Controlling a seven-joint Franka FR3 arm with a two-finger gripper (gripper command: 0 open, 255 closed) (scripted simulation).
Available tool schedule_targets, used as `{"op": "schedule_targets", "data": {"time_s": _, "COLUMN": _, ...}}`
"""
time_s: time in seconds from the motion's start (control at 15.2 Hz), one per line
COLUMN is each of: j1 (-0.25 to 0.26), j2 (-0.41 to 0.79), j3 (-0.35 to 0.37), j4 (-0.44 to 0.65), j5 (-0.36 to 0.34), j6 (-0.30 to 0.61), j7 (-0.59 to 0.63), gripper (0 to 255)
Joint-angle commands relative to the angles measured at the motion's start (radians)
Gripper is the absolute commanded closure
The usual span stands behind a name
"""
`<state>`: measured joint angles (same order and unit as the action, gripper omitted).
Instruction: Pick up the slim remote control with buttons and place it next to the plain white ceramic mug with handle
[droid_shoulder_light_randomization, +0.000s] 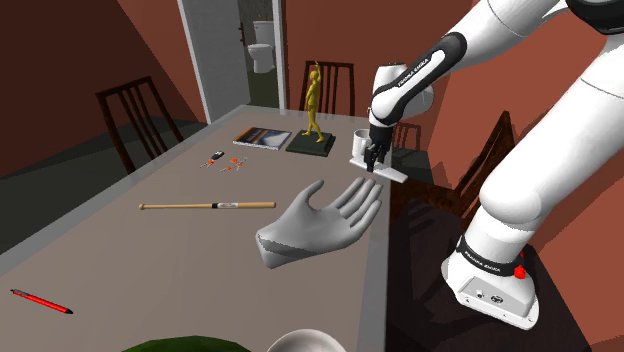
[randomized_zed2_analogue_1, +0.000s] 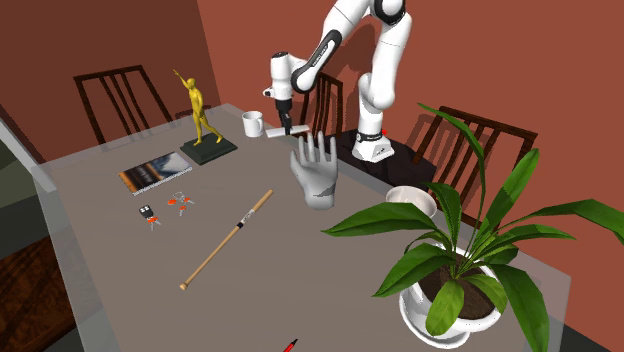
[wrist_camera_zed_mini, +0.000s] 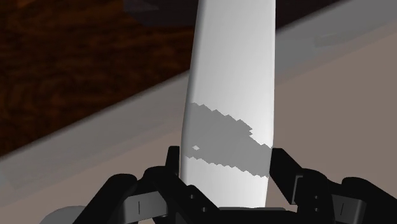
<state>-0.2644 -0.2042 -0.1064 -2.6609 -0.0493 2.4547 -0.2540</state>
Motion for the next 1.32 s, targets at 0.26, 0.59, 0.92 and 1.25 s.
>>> {"op": "schedule_targets", "data": {"time_s": 0.26, "j1": 0.001, "j2": 0.083, "j3": -0.005, "j4": -0.020, "j5": 0.007, "j6": 0.104, "j7": -0.008, "gripper": 255}}
{"op": "schedule_targets", "data": {"time_s": 0.59, "j1": 0.002, "j2": 0.102, "j3": -0.005, "j4": -0.023, "j5": 0.010, "j6": 0.125, "j7": -0.009, "gripper": 255}}
{"op": "schedule_targets", "data": {"time_s": 0.92, "j1": 0.002, "j2": 0.102, "j3": -0.005, "j4": -0.023, "j5": 0.010, "j6": 0.125, "j7": -0.009, "gripper": 0}}
{"op": "schedule_targets", "data": {"time_s": 1.25, "j1": 0.001, "j2": 0.066, "j3": -0.004, "j4": -0.017, "j5": 0.005, "j6": 0.084, "j7": -0.006, "gripper": 0}}
